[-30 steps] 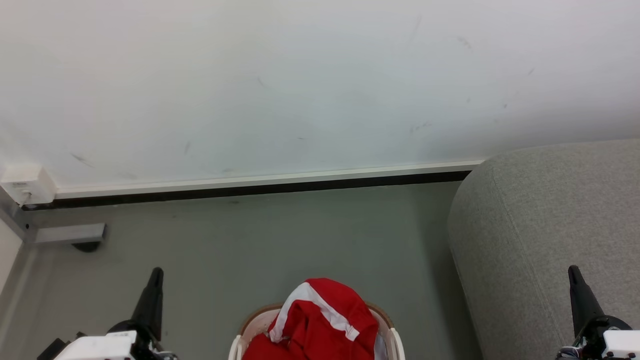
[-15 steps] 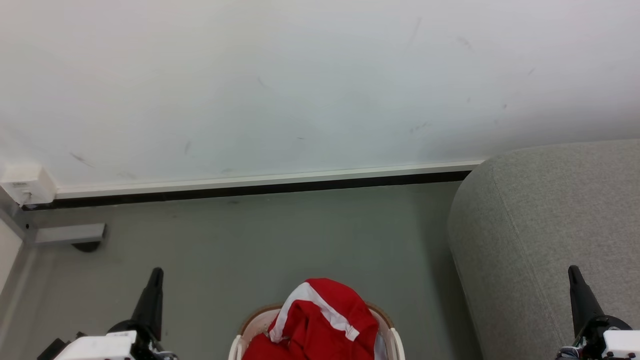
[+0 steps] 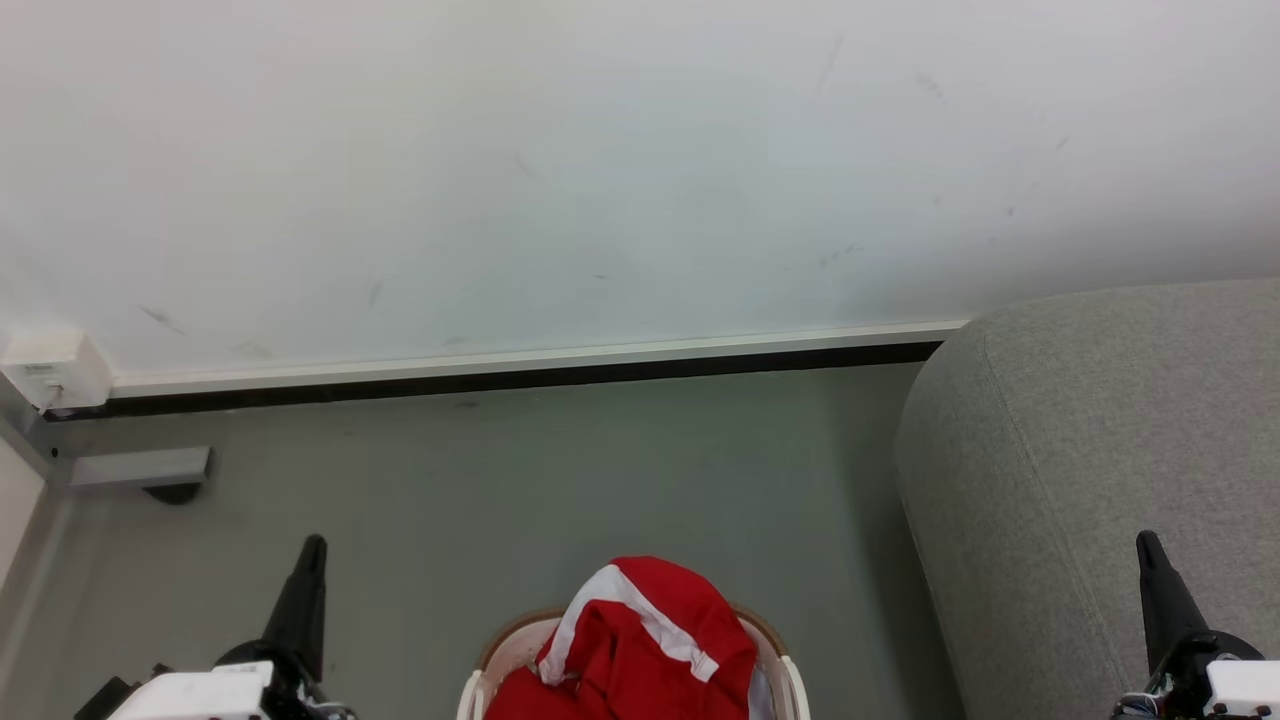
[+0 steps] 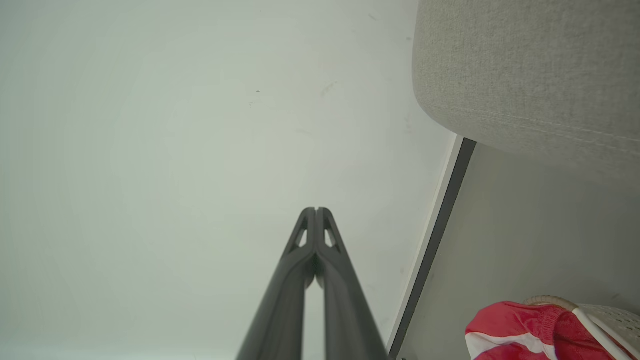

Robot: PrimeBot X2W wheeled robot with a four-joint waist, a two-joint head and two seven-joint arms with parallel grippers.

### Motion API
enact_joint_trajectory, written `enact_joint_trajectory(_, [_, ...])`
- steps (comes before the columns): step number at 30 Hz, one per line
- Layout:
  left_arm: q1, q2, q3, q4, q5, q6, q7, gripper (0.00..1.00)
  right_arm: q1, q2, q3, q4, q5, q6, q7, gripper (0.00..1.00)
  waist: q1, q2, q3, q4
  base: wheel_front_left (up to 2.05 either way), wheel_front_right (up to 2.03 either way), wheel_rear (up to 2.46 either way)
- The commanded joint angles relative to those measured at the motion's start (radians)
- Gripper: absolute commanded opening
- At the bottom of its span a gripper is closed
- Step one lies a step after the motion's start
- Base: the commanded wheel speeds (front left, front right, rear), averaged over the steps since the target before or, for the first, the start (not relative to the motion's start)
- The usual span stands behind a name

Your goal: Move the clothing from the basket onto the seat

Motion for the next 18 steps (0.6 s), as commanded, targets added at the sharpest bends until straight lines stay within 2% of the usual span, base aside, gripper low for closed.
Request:
enact_joint_trajectory(1, [-0.009,0.007,0.001,-0.003,-0.014,-0.005,0.003,0.0,-0.011,0.0,-0.004,-0.005,0.001,-0.002,0.002,0.0,0.0,0.0,0.0,0.0,0.0,0.0,0.0])
enact_joint_trajectory(18, [-0.009,0.007,0.001,-0.003,-0.014,-0.005,0.003,0.0,-0.011,0.0,-0.004,-0.005,0.001,-0.002,0.002,0.0,0.0,0.0,0.0,0.0,0.0,0.0,0.0])
